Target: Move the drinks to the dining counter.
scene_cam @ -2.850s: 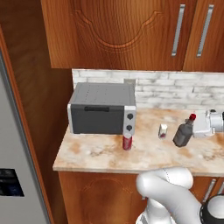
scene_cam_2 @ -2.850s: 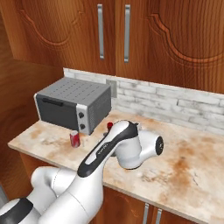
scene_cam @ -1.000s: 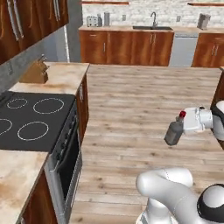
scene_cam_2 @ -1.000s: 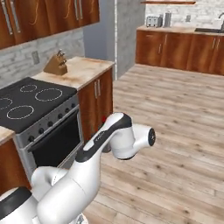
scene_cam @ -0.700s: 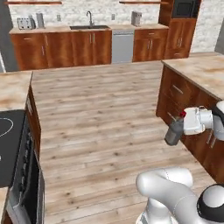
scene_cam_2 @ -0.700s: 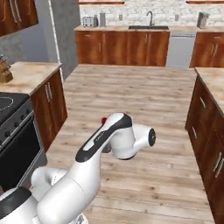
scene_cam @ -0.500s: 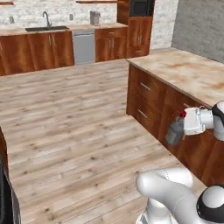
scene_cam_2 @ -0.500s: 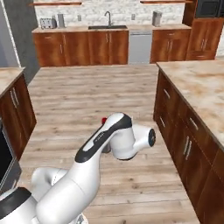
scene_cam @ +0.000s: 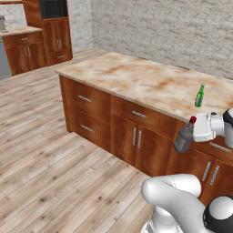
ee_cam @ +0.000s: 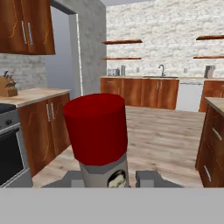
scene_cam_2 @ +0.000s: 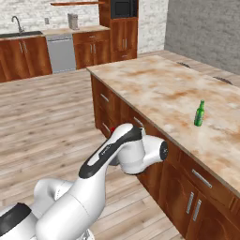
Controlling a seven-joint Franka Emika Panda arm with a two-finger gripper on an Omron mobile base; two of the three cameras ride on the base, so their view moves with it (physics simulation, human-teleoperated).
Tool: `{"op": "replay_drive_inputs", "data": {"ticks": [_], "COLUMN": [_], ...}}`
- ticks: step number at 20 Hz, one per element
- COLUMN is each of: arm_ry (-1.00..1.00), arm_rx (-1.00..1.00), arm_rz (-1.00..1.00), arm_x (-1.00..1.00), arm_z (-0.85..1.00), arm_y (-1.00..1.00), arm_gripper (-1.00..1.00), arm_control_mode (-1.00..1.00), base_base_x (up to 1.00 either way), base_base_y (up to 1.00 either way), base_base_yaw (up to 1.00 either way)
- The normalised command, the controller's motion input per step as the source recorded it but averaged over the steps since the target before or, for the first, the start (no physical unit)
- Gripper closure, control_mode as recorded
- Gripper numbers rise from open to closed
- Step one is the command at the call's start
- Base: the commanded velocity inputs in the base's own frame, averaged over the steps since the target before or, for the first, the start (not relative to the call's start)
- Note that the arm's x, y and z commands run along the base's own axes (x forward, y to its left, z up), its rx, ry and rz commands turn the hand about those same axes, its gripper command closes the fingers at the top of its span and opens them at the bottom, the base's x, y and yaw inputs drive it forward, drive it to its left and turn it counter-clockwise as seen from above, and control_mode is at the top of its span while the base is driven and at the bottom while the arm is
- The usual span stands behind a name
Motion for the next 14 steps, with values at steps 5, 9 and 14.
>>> {"op": "replay_drive_inputs", "data": {"ticks": [5, 9, 14], "arm_ry": [0.00, 0.00, 0.00], "arm_rx": [0.00, 0.00, 0.00], "arm_rz": [0.00, 0.00, 0.00], "arm_x": [0.00, 0.00, 0.00], "arm_z": [0.00, 0.00, 0.00], "arm_y": [0.00, 0.00, 0.00], "arm_gripper": [1.00, 1.00, 1.00], "arm_control_mode": [1.00, 1.00, 1.00], "base_base_x": [0.49, 0.49, 0.76], "base_base_y": [-0.67, -0.58, -0.22], "base_base_yaw": [-0.66, -0.67, -0.38]}}
